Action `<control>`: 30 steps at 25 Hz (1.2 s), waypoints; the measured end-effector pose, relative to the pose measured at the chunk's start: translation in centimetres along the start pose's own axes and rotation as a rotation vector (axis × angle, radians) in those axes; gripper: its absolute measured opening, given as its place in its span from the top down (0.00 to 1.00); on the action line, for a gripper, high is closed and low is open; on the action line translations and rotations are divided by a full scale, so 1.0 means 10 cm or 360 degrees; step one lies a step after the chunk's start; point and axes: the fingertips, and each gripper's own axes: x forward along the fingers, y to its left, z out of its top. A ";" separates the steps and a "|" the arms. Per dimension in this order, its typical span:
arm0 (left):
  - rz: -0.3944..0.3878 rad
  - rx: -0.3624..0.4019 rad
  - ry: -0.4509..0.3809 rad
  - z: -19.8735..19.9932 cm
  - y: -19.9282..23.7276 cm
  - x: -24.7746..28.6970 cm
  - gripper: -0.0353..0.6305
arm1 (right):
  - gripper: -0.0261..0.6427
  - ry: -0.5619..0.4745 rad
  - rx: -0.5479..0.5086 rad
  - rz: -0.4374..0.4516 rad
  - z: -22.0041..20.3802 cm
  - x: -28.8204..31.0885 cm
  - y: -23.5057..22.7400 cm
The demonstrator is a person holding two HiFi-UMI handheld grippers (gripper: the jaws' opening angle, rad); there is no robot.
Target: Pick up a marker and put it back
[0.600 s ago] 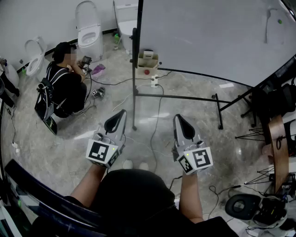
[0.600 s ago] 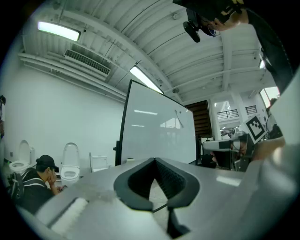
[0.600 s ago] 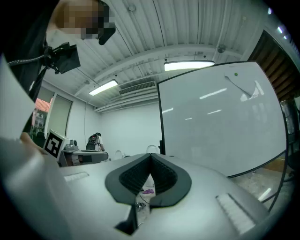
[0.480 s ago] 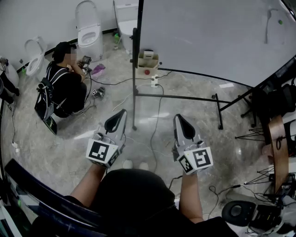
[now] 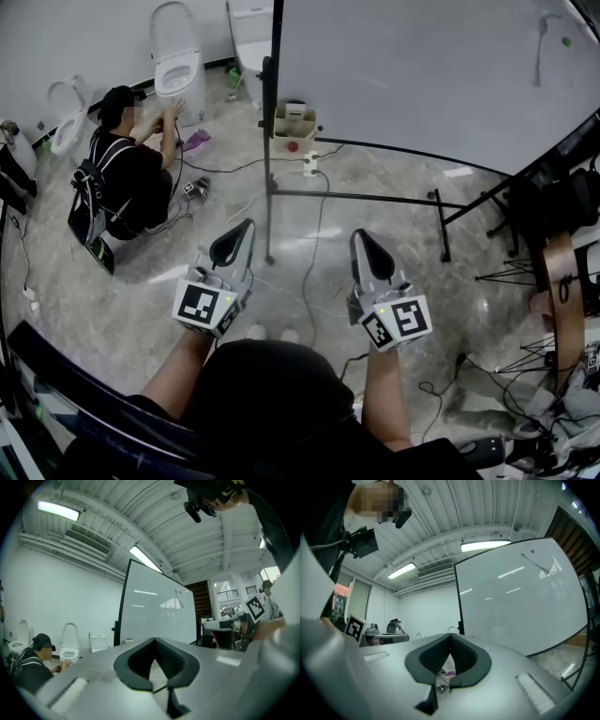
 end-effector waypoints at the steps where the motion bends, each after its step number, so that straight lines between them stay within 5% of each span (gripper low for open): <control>1: 0.0002 0.0003 0.0000 0.00 -0.02 0.01 0.94 | 0.95 0.0002 0.0001 0.0000 0.00 -0.01 -0.02; 18: 0.0073 -0.0022 -0.0013 -0.05 -0.33 -0.01 0.94 | 0.95 0.0048 0.0022 0.0093 -0.10 -0.19 -0.22; 30: 0.0116 -0.0027 0.0044 -0.14 -0.06 0.00 0.94 | 0.95 0.0057 0.0020 0.0127 -0.14 0.07 -0.12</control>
